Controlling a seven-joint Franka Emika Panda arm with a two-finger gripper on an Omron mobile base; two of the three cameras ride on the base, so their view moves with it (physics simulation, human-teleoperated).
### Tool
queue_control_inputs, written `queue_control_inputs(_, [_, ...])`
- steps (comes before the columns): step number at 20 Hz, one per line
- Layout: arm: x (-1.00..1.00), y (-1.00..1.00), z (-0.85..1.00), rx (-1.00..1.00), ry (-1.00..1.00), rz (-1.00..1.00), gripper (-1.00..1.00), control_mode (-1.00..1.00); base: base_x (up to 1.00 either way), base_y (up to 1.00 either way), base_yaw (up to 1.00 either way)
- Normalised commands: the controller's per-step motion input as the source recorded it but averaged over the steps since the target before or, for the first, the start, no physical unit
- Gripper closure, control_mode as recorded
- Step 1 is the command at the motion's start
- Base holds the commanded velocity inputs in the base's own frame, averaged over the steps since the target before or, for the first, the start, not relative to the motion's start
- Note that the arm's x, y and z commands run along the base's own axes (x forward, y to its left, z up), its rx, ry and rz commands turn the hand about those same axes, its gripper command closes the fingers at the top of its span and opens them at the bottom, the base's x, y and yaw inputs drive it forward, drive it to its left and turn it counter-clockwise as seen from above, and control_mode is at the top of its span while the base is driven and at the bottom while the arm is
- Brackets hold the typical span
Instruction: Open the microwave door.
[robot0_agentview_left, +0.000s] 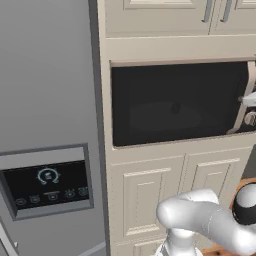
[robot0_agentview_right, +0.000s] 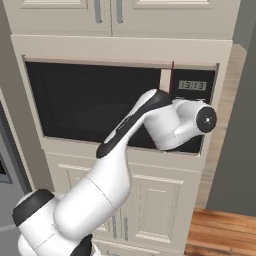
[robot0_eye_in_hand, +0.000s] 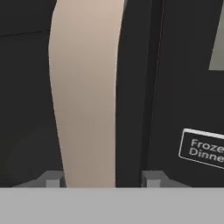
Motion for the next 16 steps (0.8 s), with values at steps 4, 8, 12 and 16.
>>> queue_control_inputs(4, [-1.00, 0.00, -0.04, -0.04, -0.34, -0.01, 1.00, -1.00, 0.00, 0.00, 0.00])
queue_control_inputs(8, [-1.00, 0.00, 0.00, -0.01, -0.20, 0.04, 1.00, -1.00, 0.00, 0.00, 0.00])
queue_control_inputs(12, [-1.00, -0.04, 0.00, 0.00, -0.12, 0.11, 1.00, -1.00, 0.00, 0.00, 0.00])
queue_control_inputs(16, [-1.00, -0.10, 0.00, 0.00, -0.07, 0.14, 1.00, -1.00, 0.00, 0.00, 0.00])
